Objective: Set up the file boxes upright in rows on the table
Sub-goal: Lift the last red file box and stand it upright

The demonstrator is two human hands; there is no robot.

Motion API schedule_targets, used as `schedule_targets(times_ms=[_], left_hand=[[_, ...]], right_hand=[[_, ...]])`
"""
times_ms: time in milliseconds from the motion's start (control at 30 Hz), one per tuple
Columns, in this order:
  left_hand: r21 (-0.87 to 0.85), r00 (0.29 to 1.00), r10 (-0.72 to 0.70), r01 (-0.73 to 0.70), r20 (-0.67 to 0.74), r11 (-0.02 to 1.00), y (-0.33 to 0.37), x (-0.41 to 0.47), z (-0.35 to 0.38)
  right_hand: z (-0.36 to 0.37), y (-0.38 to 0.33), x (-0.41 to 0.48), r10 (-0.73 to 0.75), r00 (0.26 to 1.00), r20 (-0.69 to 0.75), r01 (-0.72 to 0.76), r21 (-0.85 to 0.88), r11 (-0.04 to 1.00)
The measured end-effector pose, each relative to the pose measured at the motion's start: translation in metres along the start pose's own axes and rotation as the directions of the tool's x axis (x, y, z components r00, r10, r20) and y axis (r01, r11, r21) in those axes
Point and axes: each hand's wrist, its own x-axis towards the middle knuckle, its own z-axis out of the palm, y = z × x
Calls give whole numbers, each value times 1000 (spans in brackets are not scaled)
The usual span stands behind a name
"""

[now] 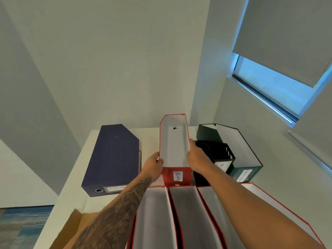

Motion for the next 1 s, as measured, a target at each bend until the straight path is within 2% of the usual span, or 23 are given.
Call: schedule_targets(times_ms=[133, 233, 333, 400, 433, 500, 567, 633, 700, 1000], left_hand=[[-35, 997, -65, 64, -31, 997, -13, 2, 13], [-77, 994, -88, 83, -65, 994, -18, 6, 17], [-94, 992, -105, 99, -66, 991, -15, 7, 19], [-96, 992, -114, 109, -48, 989, -11, 6, 22], [-94, 992, -117, 113, -38, 989, -9, 6, 25], [-88, 994, -112, 110, -19, 990, -7, 8, 31], [-77, 994, -111, 110, -7, 991, -7, 10, 38], [-71, 993, -114, 112, -12, 991, -6, 10, 45], [-60, 993, -110, 108, -32, 992, -5, 10, 50], [-37, 994, -99, 98, -39, 995, -4, 7, 65]], right_hand=[[5, 7, 1, -35, 999, 29, 40, -181, 983], [3, 7, 1, -127, 991, 27, 130, -281, 951], [-12, 12, 1, -311, 946, -89, 254, -391, 885], [-32, 20, 2, -389, 893, -226, 260, -445, 857], [-43, 27, 3, -369, 878, -304, 220, -429, 876], [-64, 43, 1, -199, 894, -401, 64, -325, 943], [-78, 60, -1, 76, 938, -338, -137, -160, 978], [-81, 73, -4, 254, 948, -191, -267, -44, 963], [-79, 81, -5, 278, 950, -146, -284, -23, 959], [-80, 79, 0, 277, 952, -133, -285, -45, 958]])
